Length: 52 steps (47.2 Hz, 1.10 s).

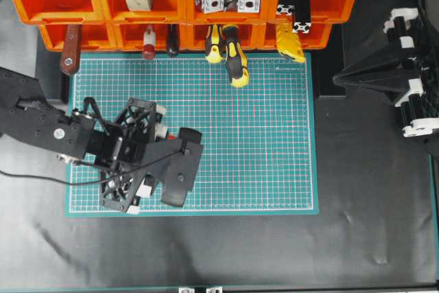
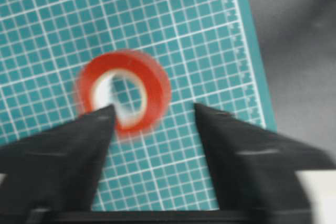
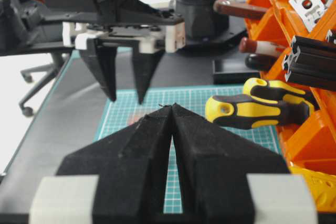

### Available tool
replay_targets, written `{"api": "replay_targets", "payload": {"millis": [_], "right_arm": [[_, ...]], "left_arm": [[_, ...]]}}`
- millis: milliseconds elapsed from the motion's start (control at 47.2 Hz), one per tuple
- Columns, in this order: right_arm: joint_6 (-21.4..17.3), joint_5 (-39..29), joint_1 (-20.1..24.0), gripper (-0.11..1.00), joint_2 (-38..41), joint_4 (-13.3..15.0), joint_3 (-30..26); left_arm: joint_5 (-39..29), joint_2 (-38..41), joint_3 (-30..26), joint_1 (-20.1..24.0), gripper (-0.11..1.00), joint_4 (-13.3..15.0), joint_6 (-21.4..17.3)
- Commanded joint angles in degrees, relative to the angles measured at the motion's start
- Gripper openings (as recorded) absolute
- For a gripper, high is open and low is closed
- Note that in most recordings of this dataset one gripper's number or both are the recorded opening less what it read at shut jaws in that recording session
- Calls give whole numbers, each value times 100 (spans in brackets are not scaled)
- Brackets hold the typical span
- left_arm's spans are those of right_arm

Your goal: Pick vinyl tape from container rack with left arm.

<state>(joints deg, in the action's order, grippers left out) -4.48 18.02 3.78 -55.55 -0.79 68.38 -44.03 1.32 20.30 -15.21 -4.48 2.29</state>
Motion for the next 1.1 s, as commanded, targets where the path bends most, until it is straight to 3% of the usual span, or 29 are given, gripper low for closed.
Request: {"api": "replay_targets", "payload": {"millis": [0,85,148,594,1081], "right_arm": [[0,88,18,1,26,-9,-105],[0,88,18,1,26,-9,-105],[9,88,18,1,26,-9,-105],[26,105,26,1,26,-9,-105],[0,149,26,1,18,-9,-114]], "left_arm": [[26,-114,-123,0,68,-9,0],[26,-114,-114,0,85,-9,18],[26,-114,-123,0,90,-9,18],[26,-360,-97,35,88,-9,229],[264,-2812,554,-79,88,-9,519]]}}
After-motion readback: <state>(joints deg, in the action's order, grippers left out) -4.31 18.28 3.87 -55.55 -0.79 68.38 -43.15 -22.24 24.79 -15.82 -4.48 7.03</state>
